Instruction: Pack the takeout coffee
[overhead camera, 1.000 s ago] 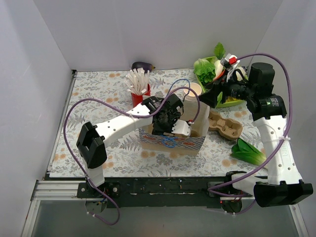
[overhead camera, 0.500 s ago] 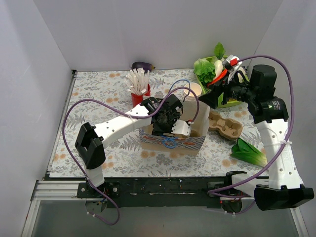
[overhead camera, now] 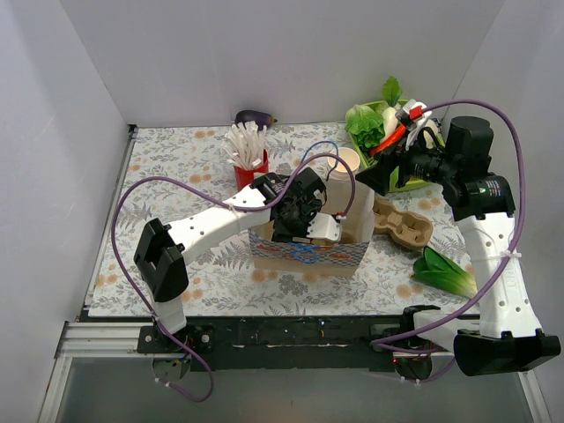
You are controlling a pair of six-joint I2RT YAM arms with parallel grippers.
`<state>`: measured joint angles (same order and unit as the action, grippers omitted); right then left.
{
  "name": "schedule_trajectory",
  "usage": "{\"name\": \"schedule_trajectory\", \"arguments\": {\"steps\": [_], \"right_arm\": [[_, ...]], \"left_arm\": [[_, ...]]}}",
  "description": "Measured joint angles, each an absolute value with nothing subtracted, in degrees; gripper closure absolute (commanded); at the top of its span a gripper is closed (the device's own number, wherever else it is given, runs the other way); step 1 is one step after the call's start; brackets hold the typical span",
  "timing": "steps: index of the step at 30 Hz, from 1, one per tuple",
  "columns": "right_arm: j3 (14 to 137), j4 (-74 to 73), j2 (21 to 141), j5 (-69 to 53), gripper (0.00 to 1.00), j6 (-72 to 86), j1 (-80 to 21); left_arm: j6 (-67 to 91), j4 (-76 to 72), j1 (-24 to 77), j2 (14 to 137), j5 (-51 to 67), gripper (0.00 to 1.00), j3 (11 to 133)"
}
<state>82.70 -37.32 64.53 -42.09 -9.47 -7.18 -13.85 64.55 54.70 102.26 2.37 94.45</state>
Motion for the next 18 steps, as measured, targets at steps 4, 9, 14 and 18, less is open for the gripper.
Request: {"name": "schedule_trajectory", "arguments": {"steps": [4,9,14,18], "right_arm": [[82.7,-37.6,64.5,-41.8,0.14,-9.6,-7.2],[82.7,-37.8,64.5,-41.4,0.14,-10.0,-7.2],[82.8,-39.1,64.4,-41.1,0.14,-10.4,-7.2],[84.4,-40.5,65.0,-40.7,0.14,-10.5,-7.1]], "left_arm": [[-13.1,64.7,54.7,102.3,2.8,0.14,94.5],[-12.0,64.8,54.7,102.3,3.9,0.06,94.7],[-10.7,65.2,54.7,102.3,6.0,0.02,95.5],[-9.8,64.8,54.7,102.1,7.6,0.02,96.1]]}}
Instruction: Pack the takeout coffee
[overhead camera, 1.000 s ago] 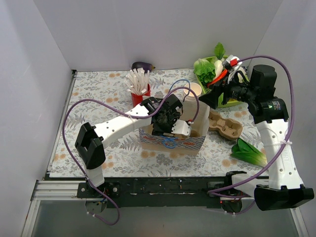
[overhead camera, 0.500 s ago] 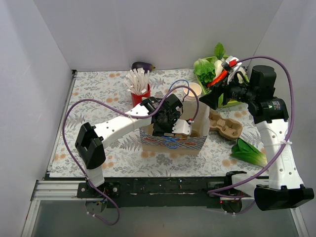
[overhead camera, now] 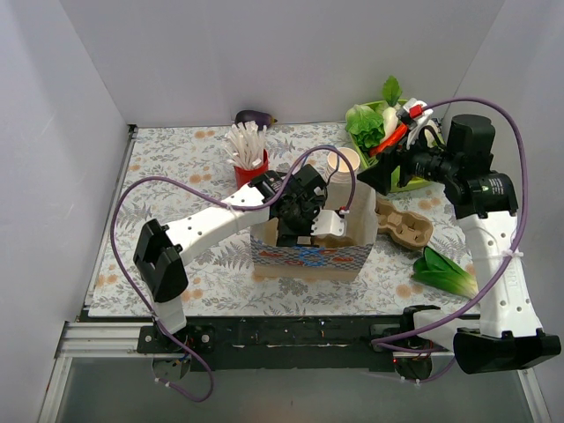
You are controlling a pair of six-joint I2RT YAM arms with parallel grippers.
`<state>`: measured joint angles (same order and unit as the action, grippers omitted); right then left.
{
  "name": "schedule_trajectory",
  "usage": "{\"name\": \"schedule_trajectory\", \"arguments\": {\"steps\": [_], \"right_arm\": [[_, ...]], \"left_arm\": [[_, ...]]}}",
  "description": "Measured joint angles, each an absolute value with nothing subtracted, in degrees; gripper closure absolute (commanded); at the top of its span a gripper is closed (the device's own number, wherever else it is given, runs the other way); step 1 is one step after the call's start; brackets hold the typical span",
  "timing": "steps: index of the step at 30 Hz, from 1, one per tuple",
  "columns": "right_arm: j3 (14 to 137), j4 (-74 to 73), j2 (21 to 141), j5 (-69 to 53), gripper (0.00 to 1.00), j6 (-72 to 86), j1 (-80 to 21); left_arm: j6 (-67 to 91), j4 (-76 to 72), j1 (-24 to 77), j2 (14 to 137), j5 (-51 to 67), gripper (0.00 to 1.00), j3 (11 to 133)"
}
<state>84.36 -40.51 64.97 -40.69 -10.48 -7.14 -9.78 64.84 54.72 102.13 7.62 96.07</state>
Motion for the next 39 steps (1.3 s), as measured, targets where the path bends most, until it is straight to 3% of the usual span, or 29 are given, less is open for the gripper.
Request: {"name": "schedule_trajectory", "arguments": {"steps": [17,39], "right_arm": [[89.1,-44.1,67.2,-37.2,0.13,-10.4,-7.1],[89.6,-46.6,67.2,-35.3,0.13,-11.2,-7.1]], "left_arm": [[-5.6,54.0,54.7,91.1,13.1,0.02,91.9],[3.2,41.1,54.7,86.0,17.8,0.02,89.7]]}}
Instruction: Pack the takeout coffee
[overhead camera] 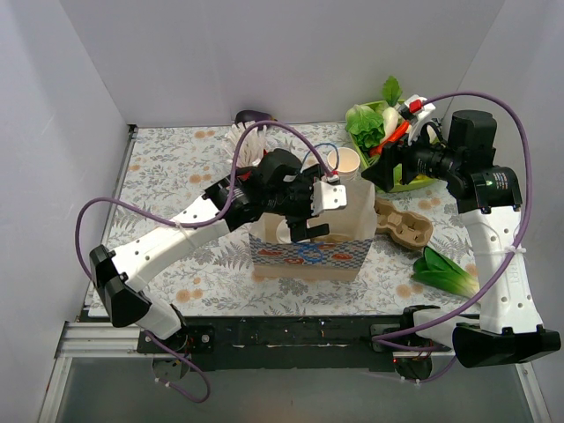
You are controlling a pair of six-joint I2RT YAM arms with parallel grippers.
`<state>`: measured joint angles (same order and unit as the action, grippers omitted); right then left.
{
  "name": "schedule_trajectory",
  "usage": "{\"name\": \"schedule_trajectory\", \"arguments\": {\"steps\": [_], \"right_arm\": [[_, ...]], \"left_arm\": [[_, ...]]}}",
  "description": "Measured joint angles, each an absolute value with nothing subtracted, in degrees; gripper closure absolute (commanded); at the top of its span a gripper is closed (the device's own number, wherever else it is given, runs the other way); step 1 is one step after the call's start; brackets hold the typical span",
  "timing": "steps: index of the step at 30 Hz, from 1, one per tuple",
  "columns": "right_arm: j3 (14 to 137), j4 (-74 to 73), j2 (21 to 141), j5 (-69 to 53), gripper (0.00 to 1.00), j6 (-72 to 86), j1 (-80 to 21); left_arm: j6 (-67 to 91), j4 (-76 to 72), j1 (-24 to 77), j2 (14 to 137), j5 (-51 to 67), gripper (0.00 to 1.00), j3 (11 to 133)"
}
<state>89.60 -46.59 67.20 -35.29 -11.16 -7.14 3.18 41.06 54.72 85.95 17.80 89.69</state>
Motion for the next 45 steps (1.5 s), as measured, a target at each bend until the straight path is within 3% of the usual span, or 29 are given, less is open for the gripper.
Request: {"name": "schedule_trajectory", "arguments": {"steps": [20,27,37,45], "right_arm": [[89.5,-46.6,66.3,-35.3,0.12,-11.2,-7.1],[89.5,-46.5,66.4,-32.1,0.09,-10.3,-7.1],[97.5,-44.8,70.3,-7.3,0.02,-2.7,-7.1],[95.3,-40.6,70.4,-2.6,0.03,-1.9,-7.1]], "left_arm": [[8.3,34.1,54.7,83.3,14.9,0.02,95.5],[9.1,27.7,54.0,81.6,4.1,0.02,98.2],[20.4,27.8,31.5,78.7,-9.9,0.02,103.9],[31.2,31.0,15.7,71.7,-5.6,0.02,94.0]]}}
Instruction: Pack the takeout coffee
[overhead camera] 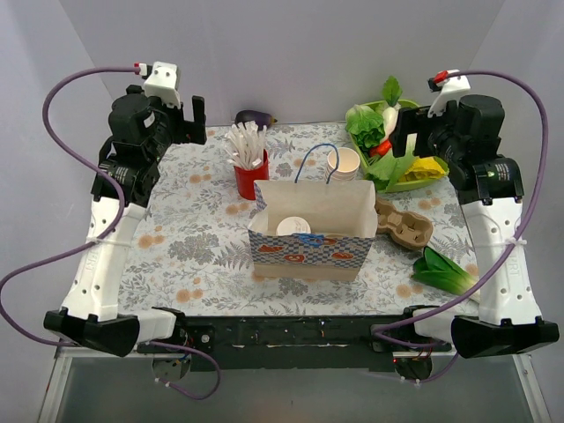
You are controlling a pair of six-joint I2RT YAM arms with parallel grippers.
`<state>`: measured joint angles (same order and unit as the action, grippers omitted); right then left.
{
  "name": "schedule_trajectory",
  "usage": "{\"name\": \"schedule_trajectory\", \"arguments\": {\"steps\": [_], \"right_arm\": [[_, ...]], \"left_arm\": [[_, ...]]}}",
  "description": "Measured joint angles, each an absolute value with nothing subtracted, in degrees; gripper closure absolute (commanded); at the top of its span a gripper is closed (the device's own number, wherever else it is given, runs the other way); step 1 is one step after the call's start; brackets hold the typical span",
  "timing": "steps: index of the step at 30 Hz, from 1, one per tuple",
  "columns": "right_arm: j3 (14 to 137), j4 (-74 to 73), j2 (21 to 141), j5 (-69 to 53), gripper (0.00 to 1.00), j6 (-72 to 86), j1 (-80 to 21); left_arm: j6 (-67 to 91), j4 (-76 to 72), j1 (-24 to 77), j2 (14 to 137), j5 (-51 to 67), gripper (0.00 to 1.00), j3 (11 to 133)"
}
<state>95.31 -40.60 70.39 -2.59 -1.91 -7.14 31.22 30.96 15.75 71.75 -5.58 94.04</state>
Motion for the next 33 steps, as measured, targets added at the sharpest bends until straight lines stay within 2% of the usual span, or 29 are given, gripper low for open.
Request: {"name": "schedule_trajectory", "arguments": {"steps": [5,10,13,20,29,33], "right_arm": [[92.4,-39.4,70.2,-6.4,0.05,-2.0,-7.1],[90.5,-38.7,70.1,-12.0,0.06,-4.8,-7.1],[89.6,-38.8,69.9,-14.8,0.06,-6.8,-7.1],[88.0,-39.0,69.3,-17.4,0.07,-7.9,-7.1],[87.2,-38.9,69.3,-18.2,0.07,-7.9,-7.1],[87.2,-38.9,69.3,-18.3,0.07,-7.7,-7.1]], "left_arm": [[33.8,33.7,13.0,75.3,3.4,0.08,94.1],[36.6,36.2,12.3,80.8,11.5,0.27,93.6],[39.0,36.9,10.1,84.5,14.7,0.30,92.5],[41.3,37.7,6.4,91.3,18.8,0.44,92.1],[41.9,36.7,6.4,98.2,21.7,0.47,93.8],[42.1,35.0,6.3,100.5,22.1,0.59,94.8]]}}
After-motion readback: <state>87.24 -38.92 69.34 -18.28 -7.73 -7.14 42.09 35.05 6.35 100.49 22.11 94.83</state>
